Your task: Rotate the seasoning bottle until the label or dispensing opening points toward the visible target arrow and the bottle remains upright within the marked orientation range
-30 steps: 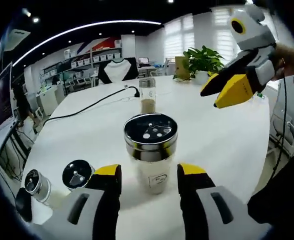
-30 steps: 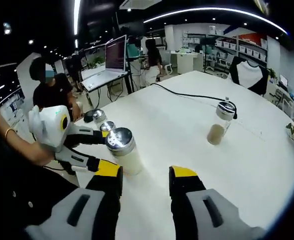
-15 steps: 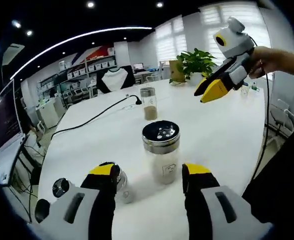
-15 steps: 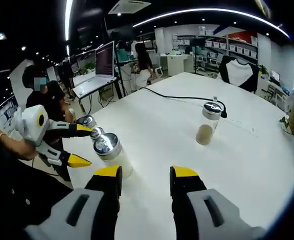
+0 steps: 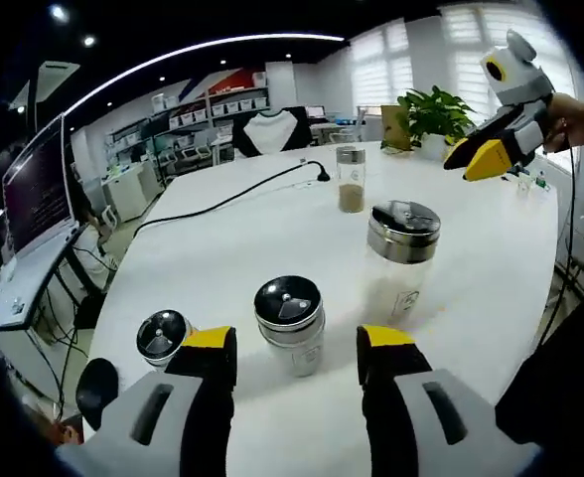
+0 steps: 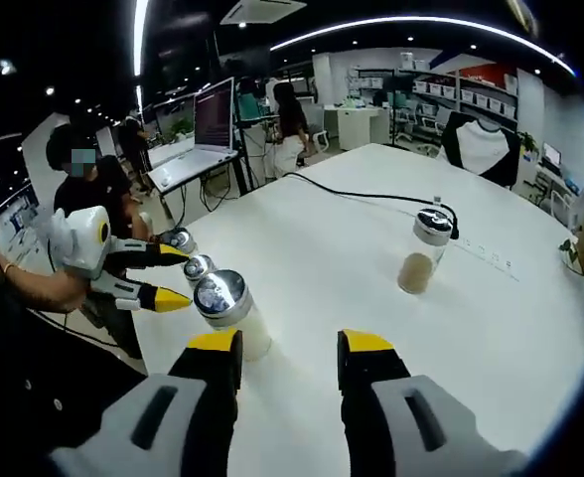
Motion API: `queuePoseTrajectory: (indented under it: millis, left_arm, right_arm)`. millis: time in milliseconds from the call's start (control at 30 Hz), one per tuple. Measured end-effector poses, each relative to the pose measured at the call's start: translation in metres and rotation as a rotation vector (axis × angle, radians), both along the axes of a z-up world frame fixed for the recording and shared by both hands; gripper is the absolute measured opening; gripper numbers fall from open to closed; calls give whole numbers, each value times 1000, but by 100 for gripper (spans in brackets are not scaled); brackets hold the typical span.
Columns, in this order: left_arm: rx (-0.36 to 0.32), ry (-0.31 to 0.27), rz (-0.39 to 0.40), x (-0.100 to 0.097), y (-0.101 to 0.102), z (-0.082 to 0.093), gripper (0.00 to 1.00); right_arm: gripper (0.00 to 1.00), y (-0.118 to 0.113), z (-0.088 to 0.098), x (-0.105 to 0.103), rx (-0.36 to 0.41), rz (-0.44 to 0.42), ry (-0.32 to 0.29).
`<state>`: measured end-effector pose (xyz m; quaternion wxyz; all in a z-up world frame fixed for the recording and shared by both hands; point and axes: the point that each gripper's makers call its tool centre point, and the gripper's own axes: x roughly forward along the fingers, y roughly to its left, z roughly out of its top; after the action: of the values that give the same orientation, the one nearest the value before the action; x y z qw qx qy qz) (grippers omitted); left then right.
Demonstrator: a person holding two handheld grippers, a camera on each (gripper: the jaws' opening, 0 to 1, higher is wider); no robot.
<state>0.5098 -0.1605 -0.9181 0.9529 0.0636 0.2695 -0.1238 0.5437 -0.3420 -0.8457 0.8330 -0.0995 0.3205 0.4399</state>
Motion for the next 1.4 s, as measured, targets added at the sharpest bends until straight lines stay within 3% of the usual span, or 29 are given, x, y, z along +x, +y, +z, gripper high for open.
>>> queuePoseTrajectory:
  millis: [400,467,867,1033,1133,1233,1300,1367,1400]
  left_arm:
    - [-35,21,-47,13,-17,-6,49]
    - [-14,26,-45,14,-18,-7,49]
    - [-35,43,-42,13,-16,-7,49]
    - [-59,18,-47,9,-10,6,51]
    - [-77,-8,-95,8,-19,19,54]
    - [-54,-40,-154,7,-27,31,55]
    - [-150,-126,-169,10,-36,51,58]
    - [-179,-117,-182,7,-39,55,66]
    - [-161,-113,-185,7,-37,55,70]
  right_arm:
    - [36,-10,-3,-4,-13,-41,8]
    - [36,-11,-4,-5,-14,-42,11]
    - [36,-10,0,2,2,-53,-1]
    - [36,-16,3,16,2,-75,-17]
    - [37,-18,4,26,26,-91,8]
    - [38,-21,8,38,10,-96,-13]
    - [38,-22,11,45,-1,-95,-34]
    - [40,-24,15,56,-11,-105,-52]
    - [40,-25,16,61,-15,-113,-56]
